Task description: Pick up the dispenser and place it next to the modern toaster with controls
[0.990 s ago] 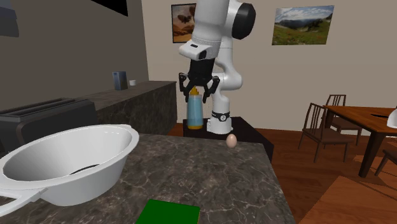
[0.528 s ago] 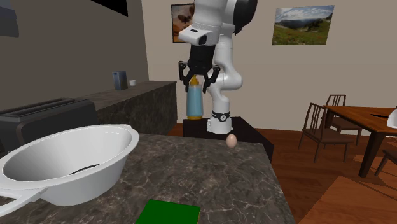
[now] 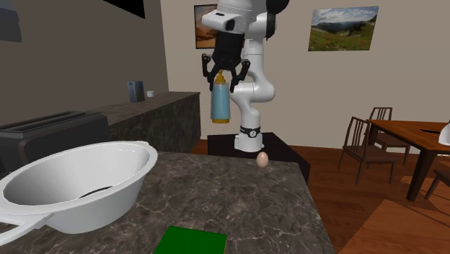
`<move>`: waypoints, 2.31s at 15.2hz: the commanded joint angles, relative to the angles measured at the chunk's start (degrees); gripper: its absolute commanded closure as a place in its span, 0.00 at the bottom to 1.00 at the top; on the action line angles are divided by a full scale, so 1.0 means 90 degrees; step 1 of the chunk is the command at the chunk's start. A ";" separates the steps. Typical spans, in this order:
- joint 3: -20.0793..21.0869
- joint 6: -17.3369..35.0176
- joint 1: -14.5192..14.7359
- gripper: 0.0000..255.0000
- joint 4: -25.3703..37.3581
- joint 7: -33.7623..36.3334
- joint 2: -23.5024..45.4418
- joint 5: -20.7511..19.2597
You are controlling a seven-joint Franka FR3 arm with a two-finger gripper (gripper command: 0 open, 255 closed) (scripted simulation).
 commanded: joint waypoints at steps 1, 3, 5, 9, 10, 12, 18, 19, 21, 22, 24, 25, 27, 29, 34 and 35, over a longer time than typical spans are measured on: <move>0.0003 -0.0180 0.0001 1.00 0.0197 -0.0041 0.0015 -0.0001; 0.0007 -0.0348 0.0003 1.00 0.0388 -0.0077 0.0033 -0.0002; 0.0010 -0.0518 0.0005 1.00 0.0586 -0.0114 0.0058 -0.0003; 0.0016 -0.0862 0.0009 1.00 0.1005 -0.0193 0.0126 -0.0006; 0.0017 -0.0949 0.0009 1.00 0.1115 -0.0214 0.0147 -0.0007; 0.0019 -0.1125 0.0010 1.00 0.1342 -0.0257 0.0194 -0.0009; -0.0375 -0.0888 -0.0339 1.00 0.1111 -0.0984 0.0011 -0.0258; -0.0457 -0.0839 -0.0409 1.00 0.1086 -0.1133 -0.0006 -0.0304; -0.0626 -0.0739 -0.0550 1.00 0.1060 -0.1433 -0.0019 -0.0390; -0.0711 -0.0688 -0.0622 1.00 0.1058 -0.1584 -0.0015 -0.0429; -0.0886 -0.0585 -0.0765 1.00 0.1076 -0.1892 0.0014 -0.0497; -0.0974 -0.0532 -0.0839 1.00 0.1097 -0.2047 0.0040 -0.0526; -0.1153 -0.0426 -0.0986 1.00 0.1161 -0.2363 0.0113 -0.0571; -0.1335 -0.0319 -0.1137 1.00 0.1256 -0.2685 0.0217 -0.0596; -0.1788 -0.0055 -0.1549 1.00 0.1635 -0.3520 0.0617 -0.0552; -0.1876 -0.0005 -0.1640 1.00 0.1737 -0.3693 0.0723 -0.0521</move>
